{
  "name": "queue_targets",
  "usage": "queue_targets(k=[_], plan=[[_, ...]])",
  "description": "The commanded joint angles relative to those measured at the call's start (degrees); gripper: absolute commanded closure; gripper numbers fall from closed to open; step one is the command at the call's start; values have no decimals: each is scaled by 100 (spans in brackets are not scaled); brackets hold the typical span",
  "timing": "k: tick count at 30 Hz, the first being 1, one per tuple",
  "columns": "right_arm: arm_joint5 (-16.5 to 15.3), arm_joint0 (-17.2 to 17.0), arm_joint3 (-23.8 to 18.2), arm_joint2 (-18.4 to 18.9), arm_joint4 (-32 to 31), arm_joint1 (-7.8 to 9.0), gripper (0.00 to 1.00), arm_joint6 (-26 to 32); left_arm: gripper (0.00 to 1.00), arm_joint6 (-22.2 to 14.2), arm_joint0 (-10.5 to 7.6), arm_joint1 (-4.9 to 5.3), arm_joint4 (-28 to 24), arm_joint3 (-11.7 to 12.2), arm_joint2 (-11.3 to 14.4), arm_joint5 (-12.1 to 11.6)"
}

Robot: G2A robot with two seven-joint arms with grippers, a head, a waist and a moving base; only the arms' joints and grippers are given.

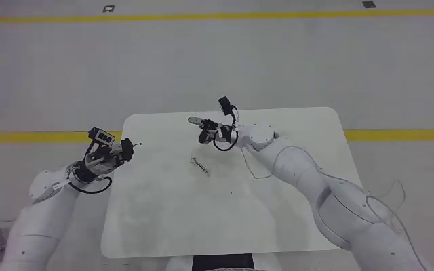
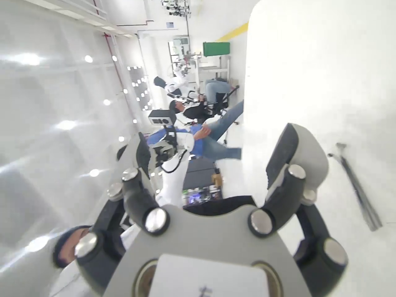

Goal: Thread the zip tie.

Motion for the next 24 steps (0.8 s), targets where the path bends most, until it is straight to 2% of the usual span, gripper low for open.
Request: queue_targets(k=[1,4,7,9,13,14,19,21,24], plan=[[12,-3,8,4,165,-2,0,187,100,-1,0,0,0,0,0,1],[12,-3,8,4,165,-2,0,187,100,-1,0,0,0,0,0,1],[6,55,-166,13,-267,31,0,3,100,-1,0,0,0,0,0,1],[375,284,-232,-102,-1098,94,0,-83,100,-1,0,0,0,0,0,1],[1237,472,-731,-169,-1975,205,0,-1,100,-1,0,0,0,0,0,1],[1487,532,-916,-213,-2193,240,0,344,100,-1,0,0,0,0,0,1],[2480,813,-1478,-336,-3155,344,0,974,100,-1,0,0,0,0,0,1],[2624,859,-1681,-416,-3414,359,0,1240,100,-1,0,0,0,0,0,1],[2624,859,-1681,-416,-3414,359,0,1240,100,-1,0,0,0,0,0,1]])
